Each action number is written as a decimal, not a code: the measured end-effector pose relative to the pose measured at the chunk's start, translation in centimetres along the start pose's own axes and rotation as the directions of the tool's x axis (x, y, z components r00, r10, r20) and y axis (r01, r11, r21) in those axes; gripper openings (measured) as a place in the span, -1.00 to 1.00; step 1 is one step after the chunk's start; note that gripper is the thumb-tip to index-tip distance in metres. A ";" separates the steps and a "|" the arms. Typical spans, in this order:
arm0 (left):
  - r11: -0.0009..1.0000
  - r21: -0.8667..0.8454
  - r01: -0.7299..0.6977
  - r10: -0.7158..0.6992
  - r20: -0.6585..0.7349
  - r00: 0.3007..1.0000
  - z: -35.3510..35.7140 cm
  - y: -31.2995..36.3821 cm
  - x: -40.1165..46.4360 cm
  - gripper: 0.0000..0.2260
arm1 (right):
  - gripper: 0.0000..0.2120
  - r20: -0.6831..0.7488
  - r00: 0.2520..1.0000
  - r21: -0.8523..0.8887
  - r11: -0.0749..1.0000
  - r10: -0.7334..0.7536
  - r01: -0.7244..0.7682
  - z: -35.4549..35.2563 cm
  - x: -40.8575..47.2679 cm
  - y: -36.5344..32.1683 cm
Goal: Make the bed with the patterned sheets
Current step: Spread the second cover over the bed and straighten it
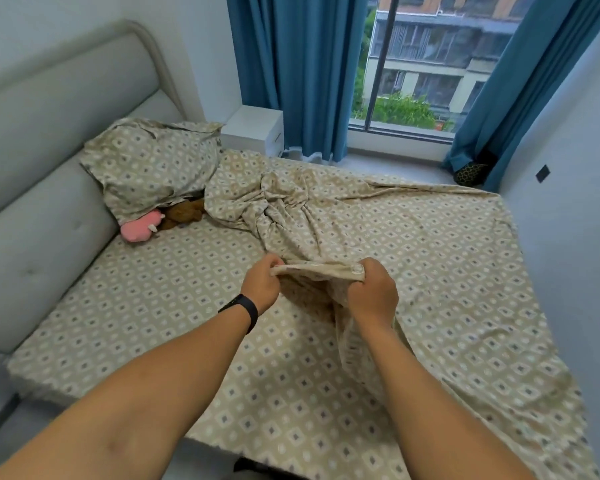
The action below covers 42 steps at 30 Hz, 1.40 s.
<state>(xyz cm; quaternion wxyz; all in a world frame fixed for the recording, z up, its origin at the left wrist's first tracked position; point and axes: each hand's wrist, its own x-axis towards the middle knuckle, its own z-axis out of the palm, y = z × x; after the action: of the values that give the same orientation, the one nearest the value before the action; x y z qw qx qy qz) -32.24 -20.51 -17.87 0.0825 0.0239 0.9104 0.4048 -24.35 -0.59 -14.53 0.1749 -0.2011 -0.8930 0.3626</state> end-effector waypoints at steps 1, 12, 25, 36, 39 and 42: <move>0.994 -0.108 0.017 -0.011 0.052 0.999 -0.1 0.4 -0.8 -0.78 | -0.72 0.010 0.999 -0.007 0.999 0.046 -0.046 -0.2 -0.2 0.6; 0.927 0.198 -0.319 0.236 0.352 0.906 -4.8 1.6 -1.0 -0.83 | -0.79 0.383 0.915 -0.140 0.971 -0.126 0.193 4.8 -1.9 -3.6; 0.887 0.434 0.159 -0.120 -0.115 0.986 -16.5 -14.3 6.9 -0.79 | -0.83 -0.049 0.963 0.038 0.963 -0.267 0.269 11.1 0.8 -12.1; 0.977 0.088 -0.194 0.190 0.053 0.980 -24.9 -16.4 14.0 -0.71 | -0.30 0.536 0.841 -0.394 0.903 0.076 0.169 22.4 2.3 -19.7; 0.849 0.263 -0.459 0.434 0.149 0.888 -26.9 -15.3 13.7 -0.76 | -0.65 0.625 0.780 -0.240 0.940 -0.041 0.241 27.7 0.7 -23.9; 0.797 0.380 -0.468 0.434 0.178 0.883 -29.5 -19.0 13.4 -0.79 | -0.79 0.677 0.736 -0.205 0.966 0.025 0.156 31.2 -0.7 -25.1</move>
<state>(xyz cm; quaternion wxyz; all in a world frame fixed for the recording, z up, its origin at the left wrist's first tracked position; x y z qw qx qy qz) -50.03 -53.40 -14.28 0.0139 0.2734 0.9386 0.2100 -43.88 -35.40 -17.74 -0.1737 -0.0447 -0.9401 0.2898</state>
